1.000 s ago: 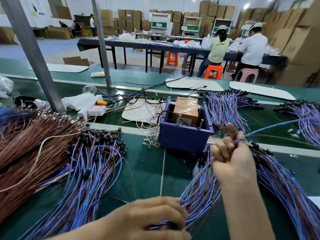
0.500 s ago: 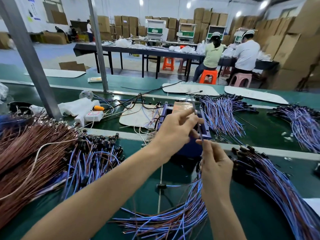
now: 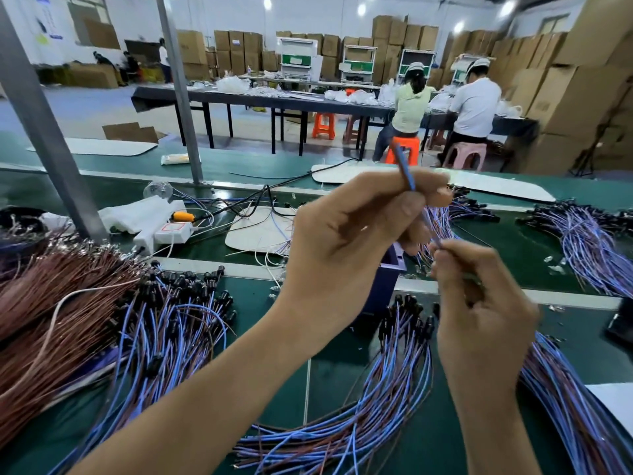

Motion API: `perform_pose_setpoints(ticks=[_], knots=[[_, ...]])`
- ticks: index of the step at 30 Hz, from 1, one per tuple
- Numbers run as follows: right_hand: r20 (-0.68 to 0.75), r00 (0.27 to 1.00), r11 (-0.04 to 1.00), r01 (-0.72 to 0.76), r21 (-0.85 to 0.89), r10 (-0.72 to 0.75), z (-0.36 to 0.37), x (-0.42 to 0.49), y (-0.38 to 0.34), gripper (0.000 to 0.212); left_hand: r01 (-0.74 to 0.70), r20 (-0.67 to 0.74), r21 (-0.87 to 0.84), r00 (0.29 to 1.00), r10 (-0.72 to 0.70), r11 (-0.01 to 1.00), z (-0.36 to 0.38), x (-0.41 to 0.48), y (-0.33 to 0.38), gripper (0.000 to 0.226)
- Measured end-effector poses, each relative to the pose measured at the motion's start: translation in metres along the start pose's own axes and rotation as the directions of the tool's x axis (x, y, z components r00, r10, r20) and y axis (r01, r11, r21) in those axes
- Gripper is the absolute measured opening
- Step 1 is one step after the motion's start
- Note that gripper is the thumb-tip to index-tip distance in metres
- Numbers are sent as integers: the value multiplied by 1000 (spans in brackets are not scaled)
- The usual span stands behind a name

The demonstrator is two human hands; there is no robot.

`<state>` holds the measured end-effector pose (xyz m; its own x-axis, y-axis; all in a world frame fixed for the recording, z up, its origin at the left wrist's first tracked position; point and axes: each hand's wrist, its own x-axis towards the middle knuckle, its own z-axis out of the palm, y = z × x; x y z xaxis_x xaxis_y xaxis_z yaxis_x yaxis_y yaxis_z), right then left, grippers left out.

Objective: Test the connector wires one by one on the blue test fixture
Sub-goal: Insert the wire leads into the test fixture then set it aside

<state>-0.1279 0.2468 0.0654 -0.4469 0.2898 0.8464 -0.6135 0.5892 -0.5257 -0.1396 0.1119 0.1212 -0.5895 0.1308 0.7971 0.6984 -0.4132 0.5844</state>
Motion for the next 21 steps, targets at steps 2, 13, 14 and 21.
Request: perform_pose_setpoints(ticks=[2, 13, 14, 21], knots=[[124, 984, 992, -125, -33, 128, 1, -21, 9, 14, 139, -35, 63, 990, -137, 988, -11, -12, -14, 22], [524, 570, 603, -787, 127, 633, 31, -57, 28, 16, 614, -197, 342, 787, -585, 712, -47, -67, -86, 26], [499, 575, 587, -795, 152, 649, 34, -57, 29, 15, 628, -212, 339, 776, -594, 700, -48, -65, -88, 24], [361, 554, 504, -832, 232, 750, 57, -53, 46, 15, 752, -342, 106, 641, -687, 650, -54, -53, -98, 14]])
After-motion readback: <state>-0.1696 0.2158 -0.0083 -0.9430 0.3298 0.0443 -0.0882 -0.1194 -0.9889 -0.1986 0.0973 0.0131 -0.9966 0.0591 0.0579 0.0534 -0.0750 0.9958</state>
